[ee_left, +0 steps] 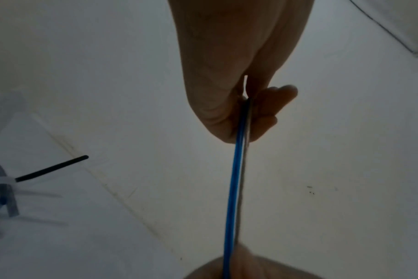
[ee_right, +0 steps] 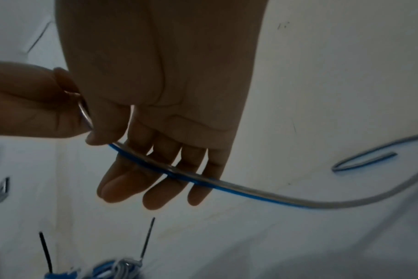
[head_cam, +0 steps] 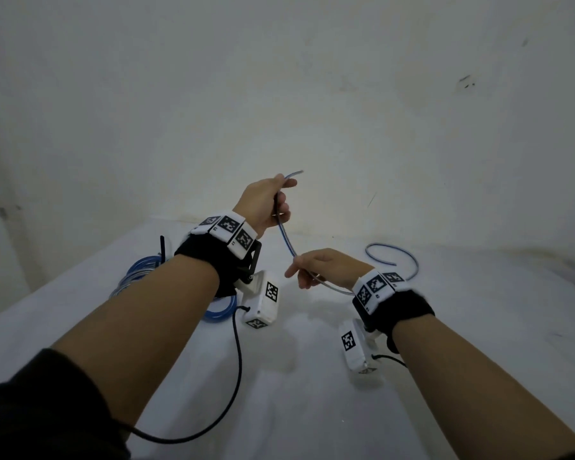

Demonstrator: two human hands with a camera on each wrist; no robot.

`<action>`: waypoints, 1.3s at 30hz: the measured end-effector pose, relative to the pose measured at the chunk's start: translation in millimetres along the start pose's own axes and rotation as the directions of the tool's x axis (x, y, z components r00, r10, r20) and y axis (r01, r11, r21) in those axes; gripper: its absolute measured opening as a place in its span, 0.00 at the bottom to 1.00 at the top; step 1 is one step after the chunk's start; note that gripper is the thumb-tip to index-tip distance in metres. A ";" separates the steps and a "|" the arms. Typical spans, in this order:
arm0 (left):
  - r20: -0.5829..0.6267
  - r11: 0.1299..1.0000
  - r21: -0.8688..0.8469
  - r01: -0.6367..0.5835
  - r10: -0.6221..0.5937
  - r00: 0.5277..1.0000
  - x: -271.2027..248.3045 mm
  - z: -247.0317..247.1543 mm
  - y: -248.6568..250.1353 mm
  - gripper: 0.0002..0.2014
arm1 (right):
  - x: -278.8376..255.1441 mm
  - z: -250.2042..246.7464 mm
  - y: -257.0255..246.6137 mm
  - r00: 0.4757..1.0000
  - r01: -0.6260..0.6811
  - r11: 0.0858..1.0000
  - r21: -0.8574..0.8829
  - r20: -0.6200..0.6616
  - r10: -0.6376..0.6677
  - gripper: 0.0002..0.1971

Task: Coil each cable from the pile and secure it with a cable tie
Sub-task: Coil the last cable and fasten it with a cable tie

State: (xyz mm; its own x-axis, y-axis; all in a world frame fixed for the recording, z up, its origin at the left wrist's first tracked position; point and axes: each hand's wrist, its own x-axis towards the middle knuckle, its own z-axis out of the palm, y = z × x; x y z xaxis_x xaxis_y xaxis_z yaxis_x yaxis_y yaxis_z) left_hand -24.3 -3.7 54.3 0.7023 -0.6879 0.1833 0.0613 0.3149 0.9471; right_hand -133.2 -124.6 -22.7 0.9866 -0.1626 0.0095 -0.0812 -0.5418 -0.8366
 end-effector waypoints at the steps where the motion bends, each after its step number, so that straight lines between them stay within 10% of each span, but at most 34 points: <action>1: -0.004 1.000 0.008 0.008 -0.008 1.000 -1.8 -2.2 1.5 0.13 | -0.5 -0.7 3.0 1.000 -0.021 0.999 -0.036 0.003 0.021 0.16; 14: 0.229 0.861 0.508 0.025 -0.163 0.960 -18.0 -25.5 1.6 0.16 | -8.9 -33.1 29.7 0.966 -0.260 0.801 -0.539 -0.147 0.215 0.12; 20: 0.265 0.724 0.689 0.029 -0.289 0.920 -18.8 -24.4 -13.9 0.13 | -5.9 -43.7 24.7 0.931 -0.300 0.710 -0.637 -0.357 0.072 0.14; 27: 0.123 0.705 0.696 0.134 -0.302 0.945 -11.9 -2.8 -43.8 0.11 | 7.4 -35.9 9.1 0.801 -0.315 0.804 -0.504 -0.596 -0.060 0.14; 39: -0.108 0.931 0.336 0.142 -0.112 0.988 13.4 14.0 -58.8 0.11 | 9.2 -10.9 2.2 0.874 0.004 0.997 -0.074 -0.484 -0.040 0.11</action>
State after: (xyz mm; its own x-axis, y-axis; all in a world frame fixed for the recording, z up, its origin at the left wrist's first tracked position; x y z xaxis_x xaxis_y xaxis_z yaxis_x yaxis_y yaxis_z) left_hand -28.5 -40.5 4.7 0.7635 -0.6441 0.0464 -0.0815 -0.0249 0.9964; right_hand -125.9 -136.3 -18.5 0.7975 -0.5197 0.3063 -0.0875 -0.6021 -0.7936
